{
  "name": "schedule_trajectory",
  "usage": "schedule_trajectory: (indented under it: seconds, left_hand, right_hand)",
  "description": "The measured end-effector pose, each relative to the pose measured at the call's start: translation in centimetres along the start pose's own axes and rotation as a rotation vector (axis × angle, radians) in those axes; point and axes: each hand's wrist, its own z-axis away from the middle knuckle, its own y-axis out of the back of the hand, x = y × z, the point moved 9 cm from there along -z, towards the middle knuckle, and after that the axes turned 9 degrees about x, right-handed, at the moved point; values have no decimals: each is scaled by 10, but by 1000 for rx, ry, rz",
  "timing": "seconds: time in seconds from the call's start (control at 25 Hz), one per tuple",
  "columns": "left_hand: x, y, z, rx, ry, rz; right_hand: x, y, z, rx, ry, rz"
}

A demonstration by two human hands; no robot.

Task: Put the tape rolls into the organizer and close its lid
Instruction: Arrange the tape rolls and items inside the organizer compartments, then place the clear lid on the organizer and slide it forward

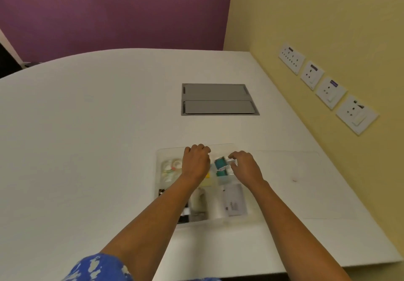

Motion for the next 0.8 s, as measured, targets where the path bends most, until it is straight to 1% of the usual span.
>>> schedule_trajectory:
  seconds: [0.16, 0.28, 0.4, 0.52, 0.64, 0.8]
  left_hand:
    - [71, -34, -16, -3, 111, 128]
    - [114, -60, -18, -22, 266, 236]
    - [150, -88, -21, -98, 339, 300]
    - [169, -117, -14, -211, 450, 327]
    - [176, -139, -1, -309, 531, 284]
    - [171, -155, 9, -331, 654, 226]
  right_hand:
    - [79, 31, -13, 6, -34, 39]
    - [142, 51, -16, -21, -84, 63]
    - [200, 65, -14, -34, -153, 76]
    - [249, 73, -7, -52, -218, 114]
    - [289, 76, 0, -81, -276, 159]
    - [325, 81, 9, -77, -343, 239]
